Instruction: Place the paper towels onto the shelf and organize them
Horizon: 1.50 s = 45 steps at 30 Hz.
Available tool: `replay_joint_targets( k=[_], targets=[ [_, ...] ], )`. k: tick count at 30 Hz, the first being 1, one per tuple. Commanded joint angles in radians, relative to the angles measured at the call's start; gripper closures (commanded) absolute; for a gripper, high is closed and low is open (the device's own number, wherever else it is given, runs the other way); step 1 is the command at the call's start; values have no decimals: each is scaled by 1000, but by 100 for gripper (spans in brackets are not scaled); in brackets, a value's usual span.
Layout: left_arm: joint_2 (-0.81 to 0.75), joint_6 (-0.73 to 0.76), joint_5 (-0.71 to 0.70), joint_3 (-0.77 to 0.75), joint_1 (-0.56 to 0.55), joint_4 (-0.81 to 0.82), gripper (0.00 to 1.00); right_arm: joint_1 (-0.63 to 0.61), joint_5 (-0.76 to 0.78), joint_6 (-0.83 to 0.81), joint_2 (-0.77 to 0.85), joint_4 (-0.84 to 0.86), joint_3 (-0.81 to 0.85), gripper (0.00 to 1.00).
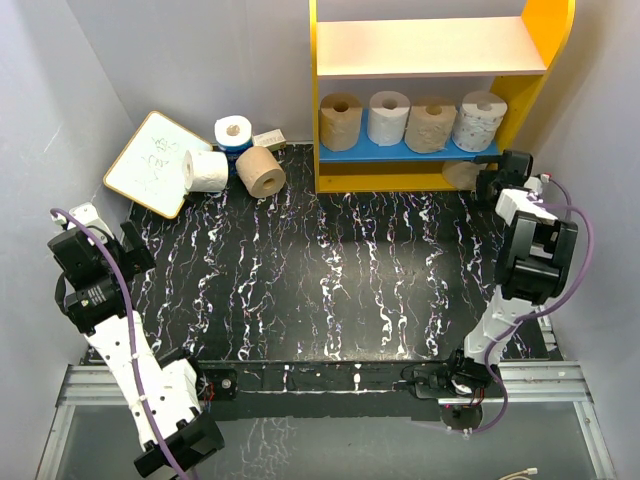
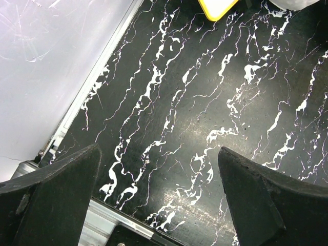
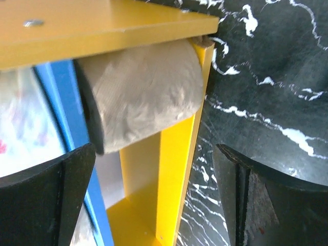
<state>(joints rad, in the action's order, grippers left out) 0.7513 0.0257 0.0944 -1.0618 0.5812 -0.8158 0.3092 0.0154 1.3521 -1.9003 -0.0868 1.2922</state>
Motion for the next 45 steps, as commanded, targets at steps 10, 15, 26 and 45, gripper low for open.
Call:
replay_joint_targets(
  k=[10,15,26,45],
  targets=[
    [33,40,129,-16,8,-28,3,-8,-125,-473,496,-75,-228,2],
    [151,162,374,-140,5,-174,7,-9,-482,-982,660,-48,-312,1],
    [514,223,-120,-497,-410,-195,7,-33,-692,-1306,491,-390,-171,1],
    [565,96,54,-367,-438,55,6,-664,-95,-1696,482,-465,-91,2]
  ],
)
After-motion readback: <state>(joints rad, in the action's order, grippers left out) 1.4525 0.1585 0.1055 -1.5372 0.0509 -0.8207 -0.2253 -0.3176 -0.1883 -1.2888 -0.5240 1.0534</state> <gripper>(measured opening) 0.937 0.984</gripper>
